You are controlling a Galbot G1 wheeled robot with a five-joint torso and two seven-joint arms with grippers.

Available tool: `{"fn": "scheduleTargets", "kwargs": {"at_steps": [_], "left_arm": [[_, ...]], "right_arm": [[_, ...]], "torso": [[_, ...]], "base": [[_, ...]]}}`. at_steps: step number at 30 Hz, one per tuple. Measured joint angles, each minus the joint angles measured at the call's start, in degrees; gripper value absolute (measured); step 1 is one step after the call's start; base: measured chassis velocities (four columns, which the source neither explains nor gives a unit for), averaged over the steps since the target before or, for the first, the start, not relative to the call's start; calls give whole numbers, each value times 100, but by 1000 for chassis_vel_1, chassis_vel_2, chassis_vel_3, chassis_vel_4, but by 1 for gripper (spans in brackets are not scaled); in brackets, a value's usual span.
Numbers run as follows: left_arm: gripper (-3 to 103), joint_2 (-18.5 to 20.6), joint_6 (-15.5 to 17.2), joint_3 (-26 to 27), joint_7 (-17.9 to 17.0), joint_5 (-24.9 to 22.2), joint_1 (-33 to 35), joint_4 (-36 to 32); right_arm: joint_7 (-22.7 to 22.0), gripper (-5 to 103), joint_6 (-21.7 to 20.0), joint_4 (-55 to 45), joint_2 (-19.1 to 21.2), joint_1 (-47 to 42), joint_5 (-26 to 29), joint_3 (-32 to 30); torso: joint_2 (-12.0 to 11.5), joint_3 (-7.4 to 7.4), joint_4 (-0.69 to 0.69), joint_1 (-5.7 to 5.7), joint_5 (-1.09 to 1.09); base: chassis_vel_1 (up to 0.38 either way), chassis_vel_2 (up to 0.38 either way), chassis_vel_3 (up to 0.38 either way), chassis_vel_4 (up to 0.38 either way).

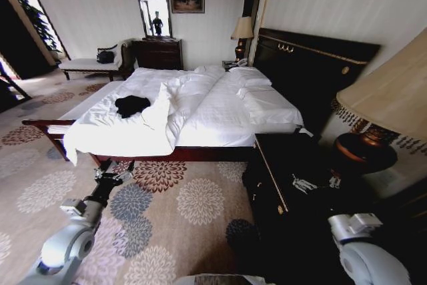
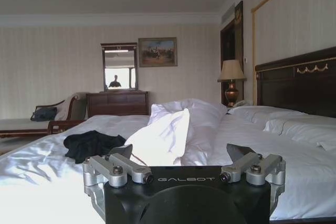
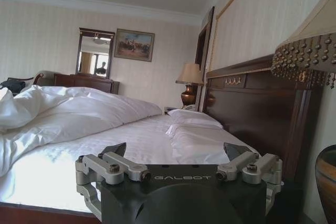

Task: Fold the clothes on the bed.

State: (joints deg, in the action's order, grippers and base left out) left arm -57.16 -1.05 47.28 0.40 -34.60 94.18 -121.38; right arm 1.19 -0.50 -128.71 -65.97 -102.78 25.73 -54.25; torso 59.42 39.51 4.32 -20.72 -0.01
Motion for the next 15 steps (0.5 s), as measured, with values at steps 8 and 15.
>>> {"fn": "scheduleTargets", "kwargs": {"at_steps": [8, 15], "left_arm": [[100, -28, 4, -10, -1, 2, 8, 16], [100, -30, 4, -2, 0, 2, 22, 7]], "right_arm": [[3, 100, 0, 37, 0, 12, -5, 14], [13, 100, 0, 29, -1, 10, -6, -2]], "torso": [[0, 0, 1, 0, 1], [0, 0, 2, 0, 1]], "base": [[-82, 78, 106, -76], [-110, 97, 121, -98]]}}
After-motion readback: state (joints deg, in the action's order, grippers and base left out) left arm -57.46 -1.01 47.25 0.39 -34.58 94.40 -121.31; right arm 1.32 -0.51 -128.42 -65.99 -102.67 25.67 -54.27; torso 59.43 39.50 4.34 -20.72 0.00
